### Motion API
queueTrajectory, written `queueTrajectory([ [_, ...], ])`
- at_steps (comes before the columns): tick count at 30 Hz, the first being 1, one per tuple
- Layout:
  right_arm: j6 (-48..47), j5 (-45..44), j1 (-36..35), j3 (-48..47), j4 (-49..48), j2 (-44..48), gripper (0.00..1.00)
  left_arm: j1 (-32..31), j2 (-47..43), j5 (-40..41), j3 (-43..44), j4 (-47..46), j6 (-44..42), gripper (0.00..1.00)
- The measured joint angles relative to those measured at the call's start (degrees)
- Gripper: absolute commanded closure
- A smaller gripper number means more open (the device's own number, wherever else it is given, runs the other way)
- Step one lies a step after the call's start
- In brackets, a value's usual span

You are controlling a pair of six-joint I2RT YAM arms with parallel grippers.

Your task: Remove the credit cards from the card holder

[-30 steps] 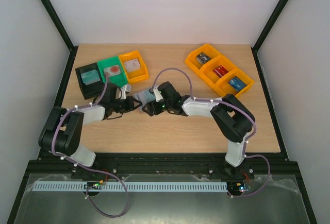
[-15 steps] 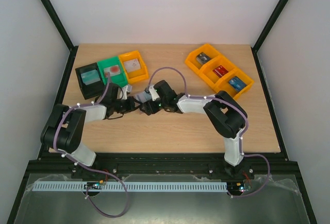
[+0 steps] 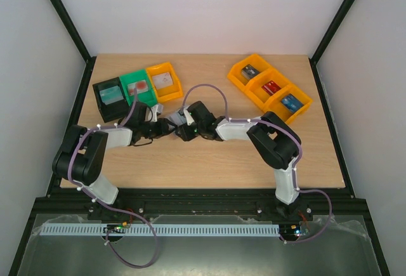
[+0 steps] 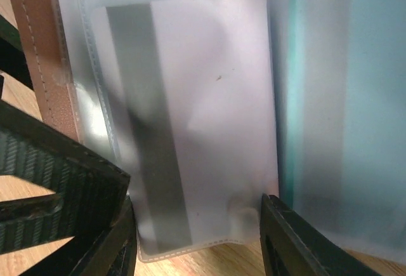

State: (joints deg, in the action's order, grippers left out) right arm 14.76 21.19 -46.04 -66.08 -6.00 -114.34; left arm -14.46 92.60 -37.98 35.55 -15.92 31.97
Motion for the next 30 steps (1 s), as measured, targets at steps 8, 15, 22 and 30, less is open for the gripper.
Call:
queueTrajectory([
  [8,0.3,-0.5,0.0,0.4,-1.0,0.0,0.67,0.0,0.0,0.4,0.3,-0.5,-0.9,0.54],
  [15,0.3,-1.2,0.5,0.6,-0.7,1.2,0.78,-0.1,0.0,0.6,0.3,-0.4,-1.5,0.51],
  [22,0.4,-2.0,1.1,0.6,-0.7,1.7,0.89,-0.5,0.1,-0.1,0.3,-0.5,-2.0,0.52],
  [30,0.0,-1.9,1.1,0.3,-0.2,2.3,0.98,-0.5,0.6,-0.3,0.2,-2.2,-2.4,0.59],
])
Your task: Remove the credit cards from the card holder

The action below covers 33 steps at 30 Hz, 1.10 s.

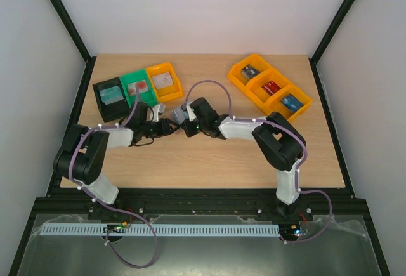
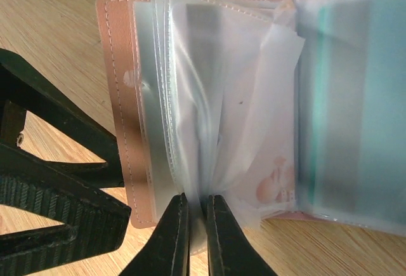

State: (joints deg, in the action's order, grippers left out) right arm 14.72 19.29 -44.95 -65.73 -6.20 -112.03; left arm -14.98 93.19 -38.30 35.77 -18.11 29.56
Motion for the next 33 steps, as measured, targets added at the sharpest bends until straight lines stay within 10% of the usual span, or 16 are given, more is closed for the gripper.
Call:
queueTrajectory([
  [27,-3.8,11.7,1.5,0.0,4.7,2.6,0.98,0.6,0.4,-1.9,-0.2,-1.3,-0.3,0.49],
  [33,-4.7,13.3,1.6,0.0,6.2,3.1,0.98,1.3,-0.3,-2.4,-0.5,-0.8,-0.7,0.61],
])
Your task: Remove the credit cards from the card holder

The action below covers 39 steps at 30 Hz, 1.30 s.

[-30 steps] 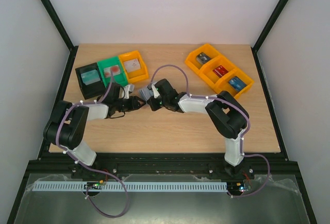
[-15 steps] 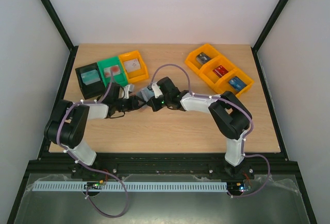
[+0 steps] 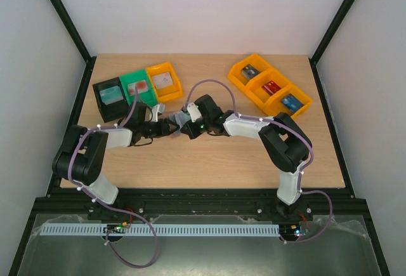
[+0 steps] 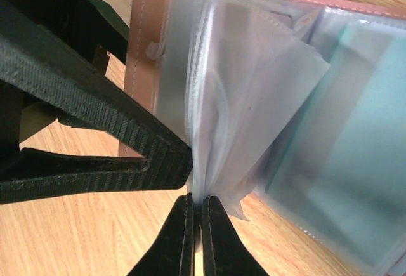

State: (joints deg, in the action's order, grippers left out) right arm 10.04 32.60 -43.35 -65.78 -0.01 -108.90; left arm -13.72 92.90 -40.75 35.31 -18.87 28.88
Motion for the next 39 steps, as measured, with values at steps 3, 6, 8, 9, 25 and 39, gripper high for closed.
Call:
queueTrajectory([
  [3,-0.2,1.0,0.0,0.0,0.4,0.2,0.98,0.1,-0.3,-0.8,-0.2,0.0,0.0,0.67],
  [6,-0.4,1.8,0.1,0.0,0.9,0.2,0.98,0.1,-0.3,-1.8,-0.6,-0.7,0.4,0.76],
  [8,-0.8,2.0,0.1,0.0,1.1,0.2,0.98,0.1,-0.3,-2.4,-0.7,-1.2,0.7,0.83],
  [9,-0.9,2.0,0.1,0.0,1.1,0.2,0.98,0.1,-0.3,-2.7,-0.8,-1.4,0.7,0.86],
  [25,0.6,-1.7,0.4,0.0,2.0,0.3,0.69,-0.1,-0.3,1.9,-1.6,-1.3,-0.1,0.98],
  [39,2.0,-12.7,1.0,-3.7,4.7,0.3,0.61,-1.2,-0.2,2.8,-1.4,-0.7,-1.4,0.98],
])
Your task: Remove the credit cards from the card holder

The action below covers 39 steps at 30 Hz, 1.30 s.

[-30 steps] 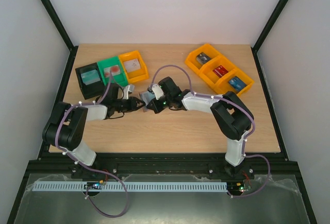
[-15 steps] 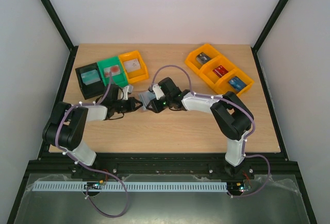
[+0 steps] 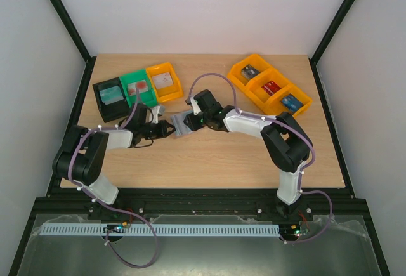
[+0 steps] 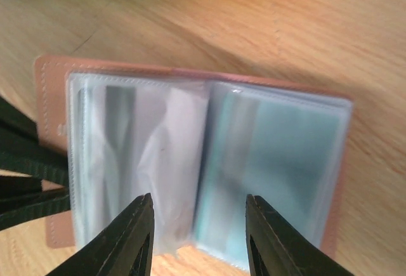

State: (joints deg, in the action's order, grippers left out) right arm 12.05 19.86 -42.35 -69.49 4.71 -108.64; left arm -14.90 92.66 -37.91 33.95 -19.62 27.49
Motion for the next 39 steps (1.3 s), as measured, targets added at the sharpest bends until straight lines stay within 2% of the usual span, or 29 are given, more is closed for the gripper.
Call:
queueTrajectory([
  [4,0.2,-2.8,0.2,-0.6,0.6,0.0,0.58,0.0,0.0,0.0,0.2,0.3,-0.1,0.98],
  [15,-1.6,0.7,-2.0,-0.3,-0.4,1.6,0.4,-0.2,0.0,0.0,0.5,0.9,-0.2,0.98],
  [39,0.4,-3.7,-3.4,-4.2,-0.3,-4.0,0.44,-0.2,0.0,0.0,0.6,1.1,-0.5,0.98],
])
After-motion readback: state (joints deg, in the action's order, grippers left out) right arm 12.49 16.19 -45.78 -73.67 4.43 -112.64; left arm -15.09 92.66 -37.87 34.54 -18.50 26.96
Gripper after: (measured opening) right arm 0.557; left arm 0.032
